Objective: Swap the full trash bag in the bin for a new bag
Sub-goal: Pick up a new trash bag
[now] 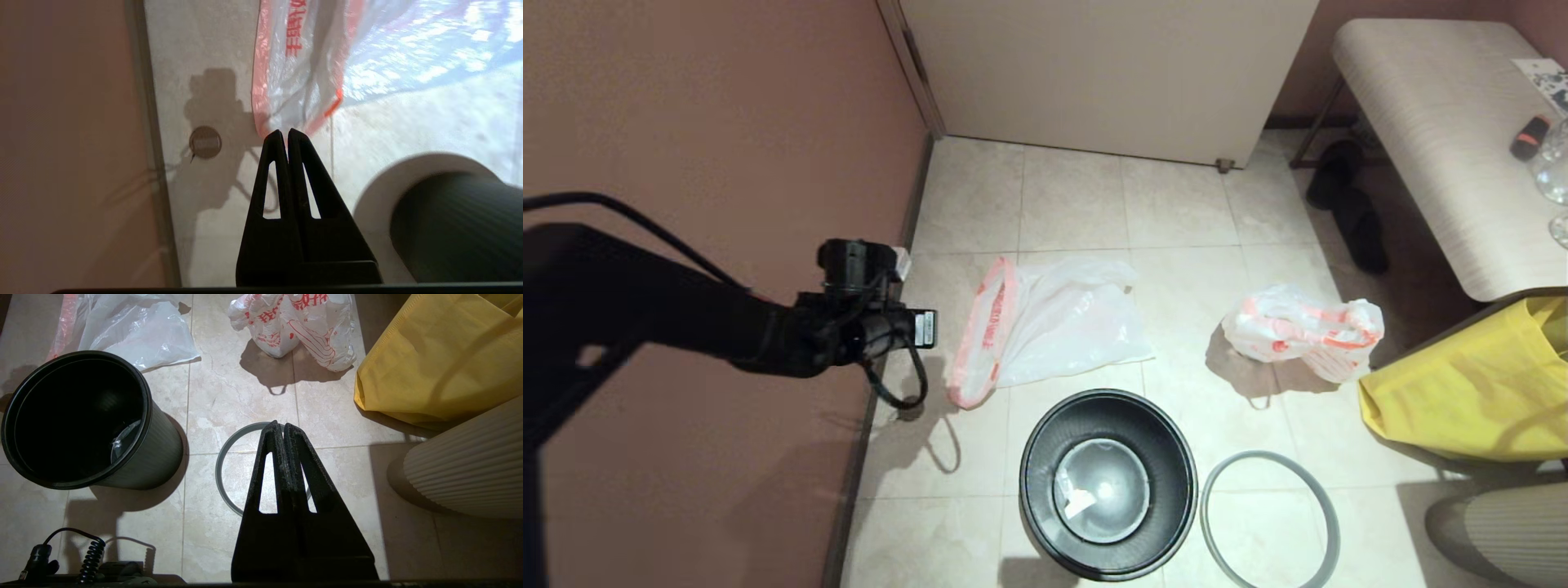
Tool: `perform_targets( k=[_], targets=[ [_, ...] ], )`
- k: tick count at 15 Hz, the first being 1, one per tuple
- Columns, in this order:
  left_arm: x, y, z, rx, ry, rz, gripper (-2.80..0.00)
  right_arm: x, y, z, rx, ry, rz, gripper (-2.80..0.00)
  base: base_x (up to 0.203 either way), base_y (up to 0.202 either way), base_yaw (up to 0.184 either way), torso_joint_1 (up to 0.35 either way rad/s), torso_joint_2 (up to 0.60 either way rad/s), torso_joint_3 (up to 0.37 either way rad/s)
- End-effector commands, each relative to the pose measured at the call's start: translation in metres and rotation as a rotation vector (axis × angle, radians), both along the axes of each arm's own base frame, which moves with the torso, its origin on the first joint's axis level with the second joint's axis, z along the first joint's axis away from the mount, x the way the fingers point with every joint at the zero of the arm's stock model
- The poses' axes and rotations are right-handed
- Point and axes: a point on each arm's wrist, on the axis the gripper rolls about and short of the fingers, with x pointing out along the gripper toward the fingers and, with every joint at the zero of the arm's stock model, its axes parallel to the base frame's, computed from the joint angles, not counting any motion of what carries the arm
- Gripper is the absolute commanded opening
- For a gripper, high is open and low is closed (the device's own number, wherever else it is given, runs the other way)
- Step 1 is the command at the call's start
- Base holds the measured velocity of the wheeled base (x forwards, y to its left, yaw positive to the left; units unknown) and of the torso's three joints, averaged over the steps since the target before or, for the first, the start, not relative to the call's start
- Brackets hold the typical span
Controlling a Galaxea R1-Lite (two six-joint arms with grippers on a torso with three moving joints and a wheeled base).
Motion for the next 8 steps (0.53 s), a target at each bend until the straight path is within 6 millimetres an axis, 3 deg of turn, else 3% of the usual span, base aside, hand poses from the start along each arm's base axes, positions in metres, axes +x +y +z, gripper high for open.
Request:
perform_targets(
  k=[1,4,6,8],
  targets=[
    [0.054,0.000,-0.072,0.015,0.082,0.020,0.00,0.000,0.000,0.000,0.000,0.002,0.000,-2.80,0.000,0.000,0.000,0.000,0.00,0.000],
    [0.110,0.007,-0.091,-0.046,0.016,-0.014,0.00,0.000,0.000,0.000,0.000,0.003,0.000,-2.80,0.000,0.000,0.000,0.000,0.00,0.000],
    [0.123,0.011,-0.116,-0.134,0.065,-0.151,0.00,0.000,0.000,0.000,0.000,0.002,0.000,-2.80,0.000,0.000,0.000,0.000,0.00,0.000],
    [0.120,0.004,-0.146,-0.195,0.149,-0.255,0.00,0.000,0.000,0.000,0.000,0.002,0.000,-2.80,0.000,0.000,0.000,0.000,0.00,0.000]
  ],
)
